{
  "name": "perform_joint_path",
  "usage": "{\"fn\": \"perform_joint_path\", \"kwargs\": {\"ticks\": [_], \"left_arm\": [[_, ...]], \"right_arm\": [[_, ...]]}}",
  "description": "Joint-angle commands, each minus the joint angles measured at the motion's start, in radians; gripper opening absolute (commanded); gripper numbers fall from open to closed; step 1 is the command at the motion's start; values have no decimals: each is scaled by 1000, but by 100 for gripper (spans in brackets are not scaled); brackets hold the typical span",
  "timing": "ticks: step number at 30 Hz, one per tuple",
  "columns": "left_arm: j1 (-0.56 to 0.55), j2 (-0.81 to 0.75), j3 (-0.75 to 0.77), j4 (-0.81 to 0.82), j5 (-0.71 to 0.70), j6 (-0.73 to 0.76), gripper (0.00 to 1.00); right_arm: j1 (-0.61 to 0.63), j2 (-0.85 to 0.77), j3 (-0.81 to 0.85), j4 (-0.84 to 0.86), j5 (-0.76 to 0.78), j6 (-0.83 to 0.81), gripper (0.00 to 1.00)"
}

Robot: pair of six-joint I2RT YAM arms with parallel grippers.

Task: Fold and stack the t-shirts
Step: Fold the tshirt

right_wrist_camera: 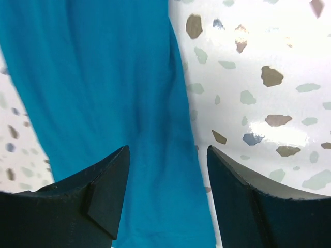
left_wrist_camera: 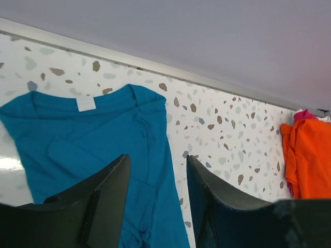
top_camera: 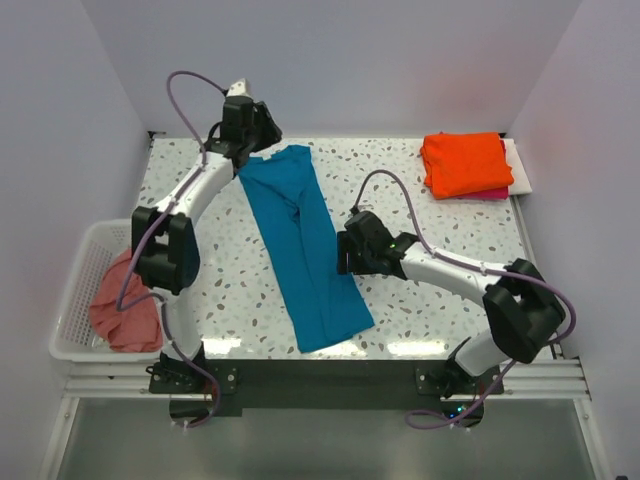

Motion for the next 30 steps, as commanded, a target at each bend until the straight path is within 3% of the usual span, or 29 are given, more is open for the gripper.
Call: {"fn": "perform_joint_path", "kwargs": {"ticks": [1,4,6,10,14,18,23,26,30], "left_arm": [[-7,-110,-117,-29,-178,-62,51],[-10,-156,-230,-70,-230,-108,35],[-10,-189,-326,-79,-242,-132,31],[-10,-212,-450,-12,-235,-139,30],[-10,-138,-445,26,-213,-108,30],[-11,-36,-341,-21,-228,-76,29],[-10,153,-168,-134,-276,-38,29],[-7,283,10,-220,-290,13,31],[15,422,292,-314,-239,77,40]], "right_arm": [[9,47,35,-35,-40,-83,64],[9,70,3,-6,-46,-82,61],[9,85,-11,-13,-40,-77,59],[36,65,-79,-17,-16,-57,52],[90,54,-123,-37,38,-13,45],[118,39,-183,-24,40,42,36],[237,19,-205,8,31,146,33],[317,41,-171,37,32,205,33],[334,91,-139,68,14,226,35]]}}
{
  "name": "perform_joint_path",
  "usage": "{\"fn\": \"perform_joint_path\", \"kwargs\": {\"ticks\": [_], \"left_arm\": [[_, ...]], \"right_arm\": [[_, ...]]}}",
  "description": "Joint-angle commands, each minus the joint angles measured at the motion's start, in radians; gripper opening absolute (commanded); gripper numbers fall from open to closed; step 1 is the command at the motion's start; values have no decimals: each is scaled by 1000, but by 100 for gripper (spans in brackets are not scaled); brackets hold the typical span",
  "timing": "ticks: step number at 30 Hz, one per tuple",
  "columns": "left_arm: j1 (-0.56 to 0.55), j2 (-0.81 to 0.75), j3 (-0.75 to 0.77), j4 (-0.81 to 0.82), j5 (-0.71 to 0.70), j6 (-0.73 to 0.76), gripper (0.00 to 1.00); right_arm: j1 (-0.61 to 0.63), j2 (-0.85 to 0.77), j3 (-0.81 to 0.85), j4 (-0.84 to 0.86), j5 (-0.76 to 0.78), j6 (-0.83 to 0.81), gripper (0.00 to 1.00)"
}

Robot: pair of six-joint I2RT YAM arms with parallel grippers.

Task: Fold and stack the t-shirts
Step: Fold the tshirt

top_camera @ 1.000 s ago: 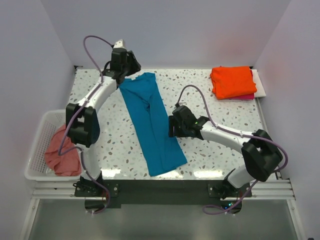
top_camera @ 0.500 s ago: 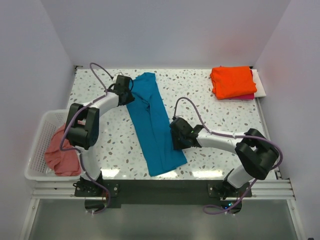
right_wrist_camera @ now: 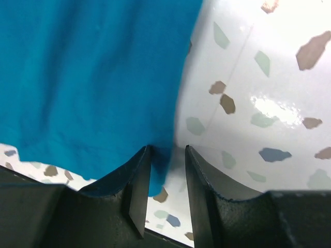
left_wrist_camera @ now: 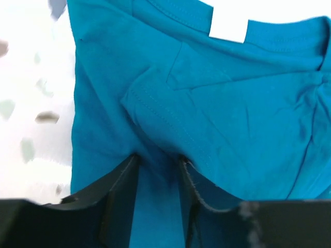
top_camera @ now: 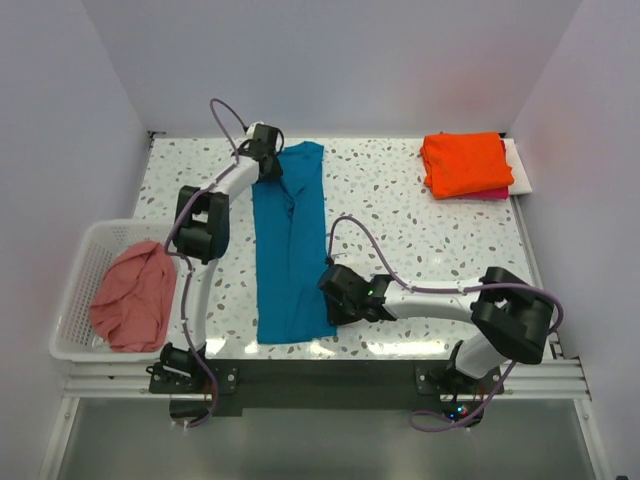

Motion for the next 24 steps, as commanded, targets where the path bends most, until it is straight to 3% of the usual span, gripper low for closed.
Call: {"fn": "perform_joint_path", "kwargs": {"ticks": [1,4,8,13,16,22,24], "left_arm": [[23,111,176,-116,33,80,43],[33,93,221,-93,87,91,52],[35,-37,140,-27,148,101,67],[38,-306,11,10,161,68,71],[32,-513,-193,22,136,-33,64],[-8,-912,-783,13,-26,-171,45],[-10,-1003,-900,19,-27,-178,42]], "right_arm": [[1,51,39,-3,14,61,38],[-1,51,79,-51,54,32,42],[-1,3,68,-79,77,24,46],[1,-108,56,-99,81,15,49],[6,-127,68,-116,80,-2,48],[59,-81,128,-134,106,-22,39],[93,-47,156,-145,123,-25,38]]}}
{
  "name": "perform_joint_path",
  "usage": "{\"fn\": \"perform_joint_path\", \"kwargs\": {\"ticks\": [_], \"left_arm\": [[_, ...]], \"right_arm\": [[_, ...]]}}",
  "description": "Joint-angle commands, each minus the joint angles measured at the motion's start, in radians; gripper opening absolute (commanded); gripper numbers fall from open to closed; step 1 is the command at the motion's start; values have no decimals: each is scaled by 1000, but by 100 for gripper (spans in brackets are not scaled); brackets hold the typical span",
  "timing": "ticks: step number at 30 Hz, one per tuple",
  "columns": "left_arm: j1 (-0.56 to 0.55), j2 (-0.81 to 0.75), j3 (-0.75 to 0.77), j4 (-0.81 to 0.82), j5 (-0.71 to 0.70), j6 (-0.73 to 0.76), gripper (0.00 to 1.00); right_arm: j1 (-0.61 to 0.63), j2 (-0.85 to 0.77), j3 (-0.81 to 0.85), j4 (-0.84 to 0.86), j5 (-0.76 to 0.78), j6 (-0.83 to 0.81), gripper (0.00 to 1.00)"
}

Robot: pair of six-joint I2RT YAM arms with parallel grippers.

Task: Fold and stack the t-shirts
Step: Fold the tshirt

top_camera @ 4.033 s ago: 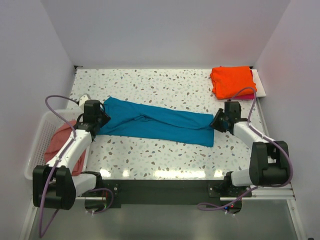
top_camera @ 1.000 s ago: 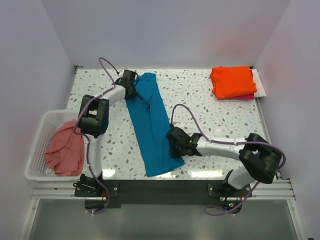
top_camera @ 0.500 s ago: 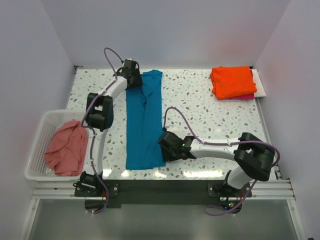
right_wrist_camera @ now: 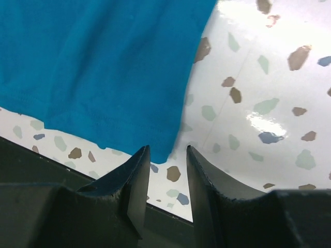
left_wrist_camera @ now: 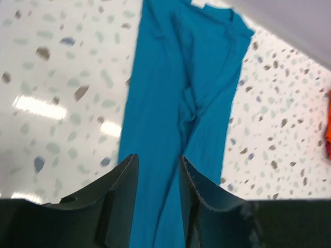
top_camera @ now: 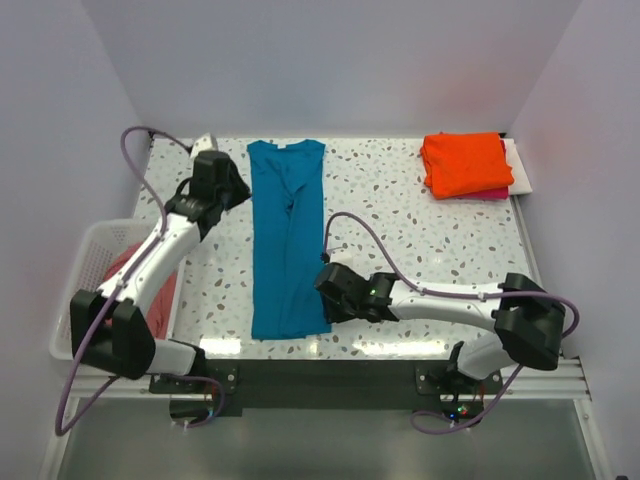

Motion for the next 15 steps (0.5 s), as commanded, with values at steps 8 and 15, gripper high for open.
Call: {"fn": "perform_joint_path", "kwargs": {"ticks": [8,15], "left_arm": [[-28,-427,-564,-123,-52,-150,45],[-51,-504,-699,-153,44,-182,50]], "right_arm": [[143,191,193,-78,142,-33,37],[158,251,205,-86,168,-2,36]]}}
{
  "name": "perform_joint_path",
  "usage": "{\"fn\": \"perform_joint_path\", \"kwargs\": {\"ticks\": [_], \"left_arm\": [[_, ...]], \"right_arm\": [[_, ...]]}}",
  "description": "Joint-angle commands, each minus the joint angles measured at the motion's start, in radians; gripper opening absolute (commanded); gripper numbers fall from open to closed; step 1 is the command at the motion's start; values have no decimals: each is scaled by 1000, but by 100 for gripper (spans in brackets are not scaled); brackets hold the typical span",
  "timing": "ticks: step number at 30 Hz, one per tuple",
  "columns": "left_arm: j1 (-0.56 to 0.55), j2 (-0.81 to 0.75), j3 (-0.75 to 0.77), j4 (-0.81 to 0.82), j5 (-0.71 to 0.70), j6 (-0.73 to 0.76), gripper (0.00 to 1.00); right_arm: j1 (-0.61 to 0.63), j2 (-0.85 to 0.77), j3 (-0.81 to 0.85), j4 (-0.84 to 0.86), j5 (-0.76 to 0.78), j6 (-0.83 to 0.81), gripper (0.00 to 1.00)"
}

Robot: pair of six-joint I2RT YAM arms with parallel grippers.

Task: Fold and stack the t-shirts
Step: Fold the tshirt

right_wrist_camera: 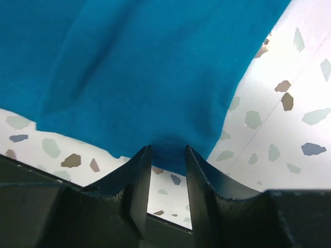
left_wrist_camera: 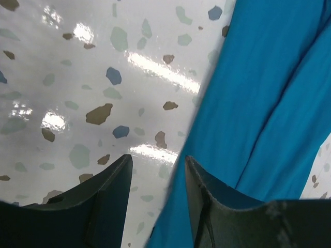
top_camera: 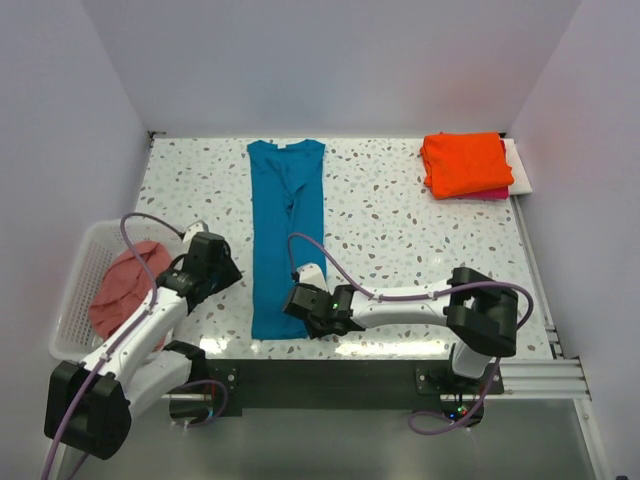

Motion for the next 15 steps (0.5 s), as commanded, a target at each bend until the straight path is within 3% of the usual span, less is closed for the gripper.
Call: {"fn": "perform_joint_path", "kwargs": {"ticks": [1,7,15], "left_arm": [[-27,-16,-50,-10,75,-33,50],[-155,-53,-114,-56,92,-138,49],[-235,-140,-201,-96,104,-246,49]], "right_arm": [[5,6,31,-21,69,20,36],[10,20,31,-15,66,31,35],[10,28,8,9,55,45,34]]}}
